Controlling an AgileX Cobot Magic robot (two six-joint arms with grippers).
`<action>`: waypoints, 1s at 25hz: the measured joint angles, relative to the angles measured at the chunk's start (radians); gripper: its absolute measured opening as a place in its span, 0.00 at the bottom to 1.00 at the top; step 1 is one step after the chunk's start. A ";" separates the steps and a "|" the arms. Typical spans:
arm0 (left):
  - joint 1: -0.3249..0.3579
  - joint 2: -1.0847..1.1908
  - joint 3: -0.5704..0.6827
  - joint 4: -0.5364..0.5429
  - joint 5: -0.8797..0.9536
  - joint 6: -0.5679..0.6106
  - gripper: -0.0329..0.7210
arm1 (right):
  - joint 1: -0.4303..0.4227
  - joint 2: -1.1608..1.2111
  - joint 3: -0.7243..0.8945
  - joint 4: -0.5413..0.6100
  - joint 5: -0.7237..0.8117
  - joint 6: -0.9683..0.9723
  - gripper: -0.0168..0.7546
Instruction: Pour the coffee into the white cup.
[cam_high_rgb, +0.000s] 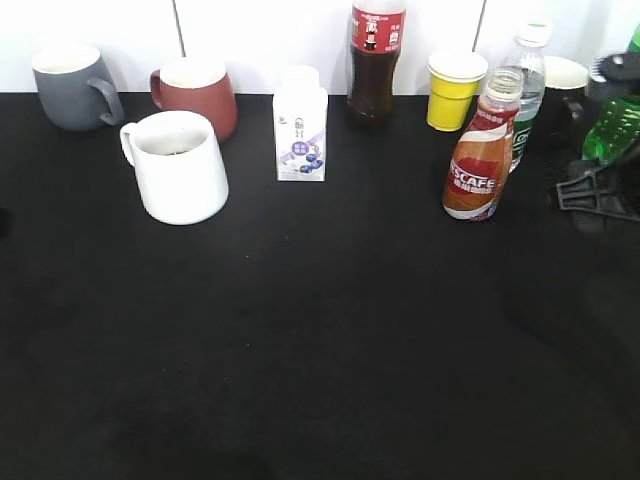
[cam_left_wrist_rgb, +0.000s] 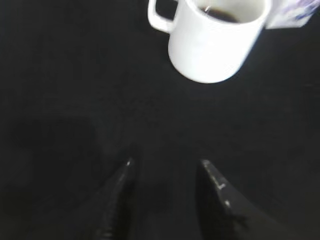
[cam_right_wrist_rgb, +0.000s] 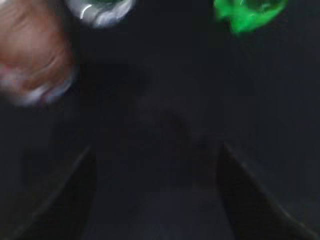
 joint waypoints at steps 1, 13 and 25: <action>0.000 -0.053 0.000 0.000 0.043 0.000 0.46 | 0.010 -0.058 -0.001 0.052 0.007 -0.052 0.75; 0.000 -0.682 0.005 0.000 0.596 0.106 0.46 | 0.014 -1.085 0.161 0.527 0.560 -0.539 0.75; 0.000 -0.763 0.034 0.000 0.633 0.139 0.46 | 0.014 -1.244 0.224 0.537 0.636 -0.602 0.75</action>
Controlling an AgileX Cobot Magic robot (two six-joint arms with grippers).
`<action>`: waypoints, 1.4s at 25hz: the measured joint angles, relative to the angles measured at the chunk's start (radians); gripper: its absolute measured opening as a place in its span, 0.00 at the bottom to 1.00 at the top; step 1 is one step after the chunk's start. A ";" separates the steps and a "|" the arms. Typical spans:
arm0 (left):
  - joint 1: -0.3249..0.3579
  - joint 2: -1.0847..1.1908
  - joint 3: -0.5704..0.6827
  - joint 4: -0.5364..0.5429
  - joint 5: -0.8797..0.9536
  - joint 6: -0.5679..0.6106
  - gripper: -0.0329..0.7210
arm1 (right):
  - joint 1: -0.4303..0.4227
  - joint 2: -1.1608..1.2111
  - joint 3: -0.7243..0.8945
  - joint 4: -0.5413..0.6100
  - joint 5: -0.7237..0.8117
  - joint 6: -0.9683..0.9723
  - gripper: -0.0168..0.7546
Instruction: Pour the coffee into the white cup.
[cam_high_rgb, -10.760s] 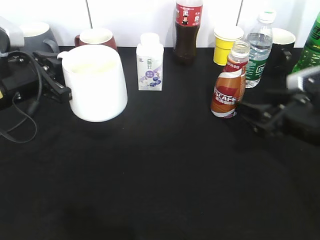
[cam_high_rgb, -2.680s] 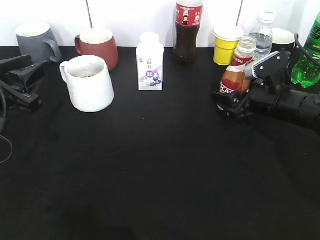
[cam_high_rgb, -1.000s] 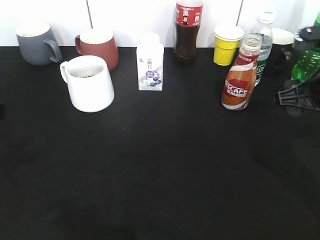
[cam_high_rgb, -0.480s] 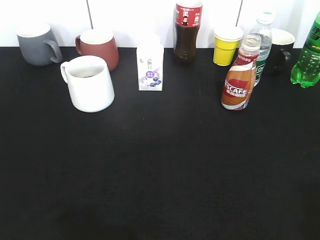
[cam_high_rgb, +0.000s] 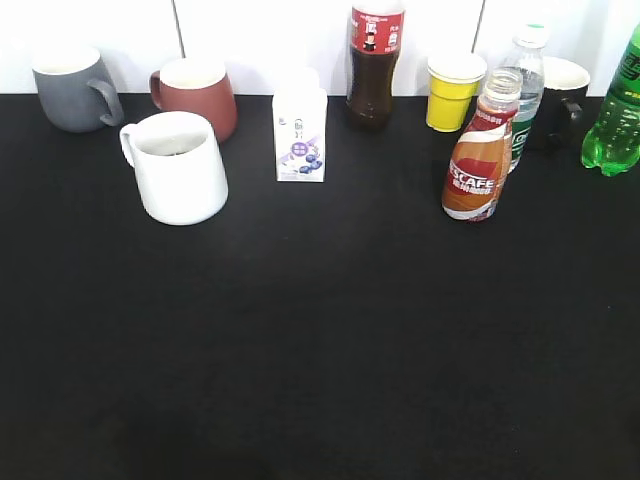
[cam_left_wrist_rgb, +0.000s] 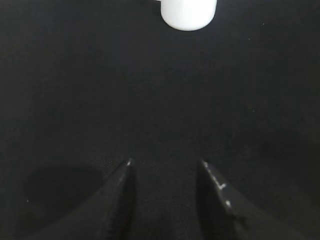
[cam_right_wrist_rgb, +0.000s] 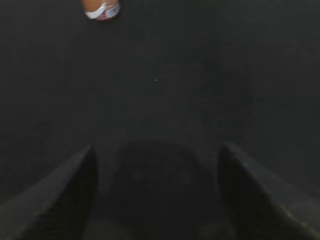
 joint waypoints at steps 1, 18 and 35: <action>0.000 0.000 0.000 0.000 0.000 0.000 0.46 | 0.000 0.000 0.000 0.013 0.000 -0.021 0.75; 0.153 -0.035 0.000 0.008 0.000 0.001 0.46 | -0.257 -0.135 0.006 0.055 -0.011 -0.084 0.75; 0.257 -0.190 0.002 0.008 0.001 0.001 0.44 | -0.393 -0.155 0.008 0.061 -0.012 -0.084 0.75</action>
